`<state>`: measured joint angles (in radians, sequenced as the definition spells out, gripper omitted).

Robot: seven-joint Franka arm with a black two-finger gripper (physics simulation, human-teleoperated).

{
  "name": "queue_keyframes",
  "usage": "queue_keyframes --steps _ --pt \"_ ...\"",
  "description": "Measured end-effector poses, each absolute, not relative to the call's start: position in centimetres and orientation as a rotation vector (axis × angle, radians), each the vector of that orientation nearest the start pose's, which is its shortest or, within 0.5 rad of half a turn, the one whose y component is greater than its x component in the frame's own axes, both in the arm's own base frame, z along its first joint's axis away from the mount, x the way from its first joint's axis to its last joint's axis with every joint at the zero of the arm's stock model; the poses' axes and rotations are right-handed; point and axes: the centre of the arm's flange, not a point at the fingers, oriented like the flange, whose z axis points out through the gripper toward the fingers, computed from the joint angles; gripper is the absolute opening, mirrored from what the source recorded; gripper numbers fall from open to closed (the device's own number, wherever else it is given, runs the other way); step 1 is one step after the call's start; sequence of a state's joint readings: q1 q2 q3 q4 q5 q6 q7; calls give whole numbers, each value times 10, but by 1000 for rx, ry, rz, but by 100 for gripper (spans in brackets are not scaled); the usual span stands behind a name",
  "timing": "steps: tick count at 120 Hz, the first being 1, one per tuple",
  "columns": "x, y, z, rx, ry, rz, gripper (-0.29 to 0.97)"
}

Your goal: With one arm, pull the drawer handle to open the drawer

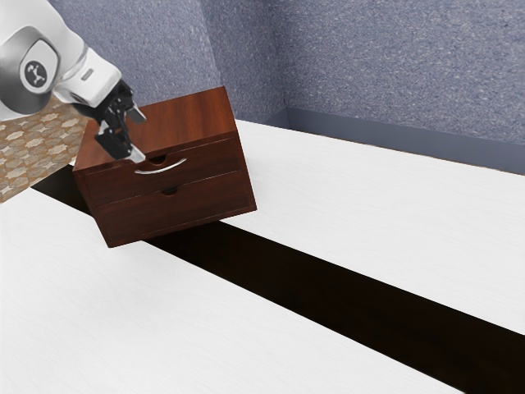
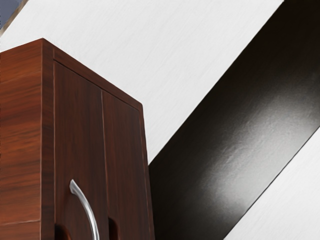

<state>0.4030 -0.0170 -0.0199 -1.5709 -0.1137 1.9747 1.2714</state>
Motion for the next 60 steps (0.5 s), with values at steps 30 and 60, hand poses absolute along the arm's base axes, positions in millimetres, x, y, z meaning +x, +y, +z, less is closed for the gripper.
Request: queue_keyframes --steps 30,60 --pt "562 190 669 -2535 1243 -492 67" --pt "571 171 661 -2544 1202 -390 67"
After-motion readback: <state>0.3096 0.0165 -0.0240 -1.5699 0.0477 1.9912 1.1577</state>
